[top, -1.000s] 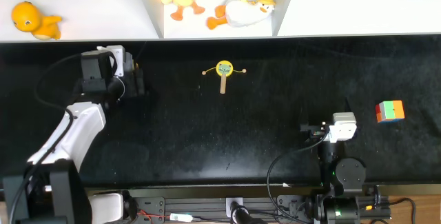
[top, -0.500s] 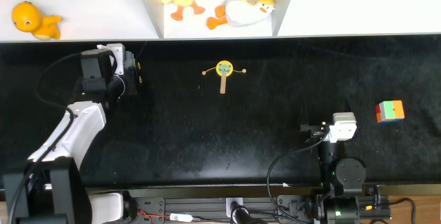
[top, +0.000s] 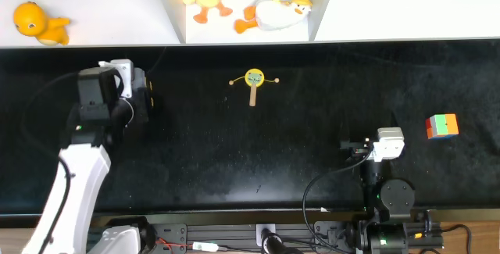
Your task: Store Toys
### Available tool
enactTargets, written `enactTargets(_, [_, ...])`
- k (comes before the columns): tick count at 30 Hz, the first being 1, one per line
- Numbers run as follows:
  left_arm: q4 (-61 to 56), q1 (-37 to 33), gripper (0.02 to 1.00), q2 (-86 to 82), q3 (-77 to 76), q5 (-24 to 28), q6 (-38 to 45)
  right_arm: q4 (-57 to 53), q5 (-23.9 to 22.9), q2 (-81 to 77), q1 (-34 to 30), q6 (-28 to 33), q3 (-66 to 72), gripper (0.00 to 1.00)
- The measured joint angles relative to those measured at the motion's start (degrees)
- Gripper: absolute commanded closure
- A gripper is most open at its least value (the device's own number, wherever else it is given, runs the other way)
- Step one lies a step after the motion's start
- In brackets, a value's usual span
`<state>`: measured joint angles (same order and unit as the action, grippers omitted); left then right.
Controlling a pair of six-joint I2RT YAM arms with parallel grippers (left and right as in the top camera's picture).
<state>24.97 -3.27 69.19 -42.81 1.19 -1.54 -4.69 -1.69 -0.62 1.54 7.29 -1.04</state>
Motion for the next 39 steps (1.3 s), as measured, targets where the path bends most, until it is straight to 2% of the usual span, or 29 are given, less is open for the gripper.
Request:
enactTargets(10, [0.4, 0.6, 0.59, 3.3, -9.2, 1.2, 0.0, 0.0, 0.0, 0.0, 0.0, 0.0, 0.0, 0.005])
enactTargets(27, [-6.6, 0.6, 0.579, 28.1, -29.4, 1.6, 0.2, 0.0, 0.0, 0.0, 0.0, 0.0, 0.0, 0.005])
enactTargets(28, [-6.9, 0.6, 0.518, 29.0, -30.0, 1.6, 0.2, 0.0, 0.0, 0.0, 0.0, 0.0, 0.0, 0.005])
enactTargets(29, [-7.4, 0.6, 0.354, 29.8, -30.5, 1.6, 0.4, 0.0, 0.0, 0.0, 0.0, 0.0, 0.0, 0.007])
enactTargets(30, [-8.1, 0.6, 0.143, 30.4, -30.8, 1.6, 0.6, 0.0, 0.0, 0.0, 0.0, 0.0, 0.0, 0.007])
enactTargets(31, [-8.6, 0.6, 0.02, 30.9, -31.1, 1.6, 0.9, 0.0, 0.0, 0.0, 0.0, 0.0, 0.0, 0.007])
enactTargets(39, [-4.5, 0.6, 0.02, 31.2, -31.6, 1.3, 1.1, 0.0, 0.0, 0.0, 0.0, 0.0, 0.0, 0.005])
